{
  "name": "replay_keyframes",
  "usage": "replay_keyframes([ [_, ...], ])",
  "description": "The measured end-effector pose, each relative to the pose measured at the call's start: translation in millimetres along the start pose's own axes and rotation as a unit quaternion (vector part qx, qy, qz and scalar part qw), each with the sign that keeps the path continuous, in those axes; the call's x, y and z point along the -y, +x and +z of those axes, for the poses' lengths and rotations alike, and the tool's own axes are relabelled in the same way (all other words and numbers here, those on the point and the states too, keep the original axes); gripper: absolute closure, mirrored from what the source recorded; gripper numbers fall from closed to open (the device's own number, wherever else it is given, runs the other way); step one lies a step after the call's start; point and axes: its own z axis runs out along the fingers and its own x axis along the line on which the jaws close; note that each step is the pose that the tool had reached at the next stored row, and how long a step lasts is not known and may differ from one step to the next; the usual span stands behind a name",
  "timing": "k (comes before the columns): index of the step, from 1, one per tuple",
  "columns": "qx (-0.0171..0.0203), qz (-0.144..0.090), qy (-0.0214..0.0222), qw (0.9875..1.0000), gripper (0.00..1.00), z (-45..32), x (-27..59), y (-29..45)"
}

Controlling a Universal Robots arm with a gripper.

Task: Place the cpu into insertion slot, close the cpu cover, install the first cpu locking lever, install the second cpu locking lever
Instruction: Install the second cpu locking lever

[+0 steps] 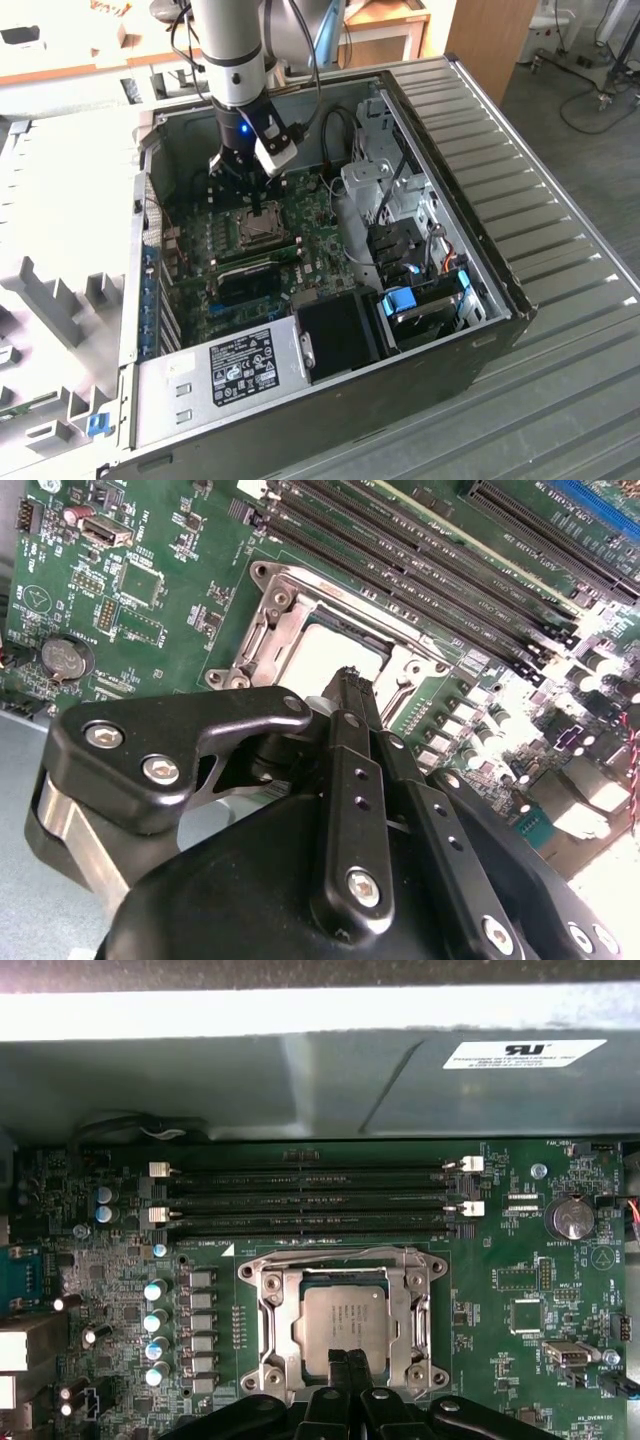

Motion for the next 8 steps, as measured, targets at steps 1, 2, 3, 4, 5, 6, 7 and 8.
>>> replay_keyframes([
  [1, 0.0000, 0.000, 0.0000, 1.0000, 0.89, 0.0, 0.4, 0.0],
  [2, 0.0000, 0.000, 0.0000, 1.0000, 0.89, 0.0, 0.9, 0.0],
  [3, 0.0000, 0.000, 0.0000, 1.0000, 0.89, 0.0, 1.3, -0.1],
  [4, 0.0000, 0.000, 0.0000, 1.0000, 0.89, 0.0, 1.8, -0.1],
  [5, 0.0000, 0.000, 0.0000, 1.0000, 0.89, 0.0, 2.3, -0.1],
  [6, 0.0000, 0.000, 0.0000, 1.0000, 0.89, 0.0, 2.7, -0.1],
  [7, 0.0000, 0.000, 0.0000, 1.0000, 0.89, 0.0, 3.1, -0.1],
  [8, 0.0000, 0.000, 0.0000, 1.0000, 0.89, 0.0, 3.3, -0.1],
])
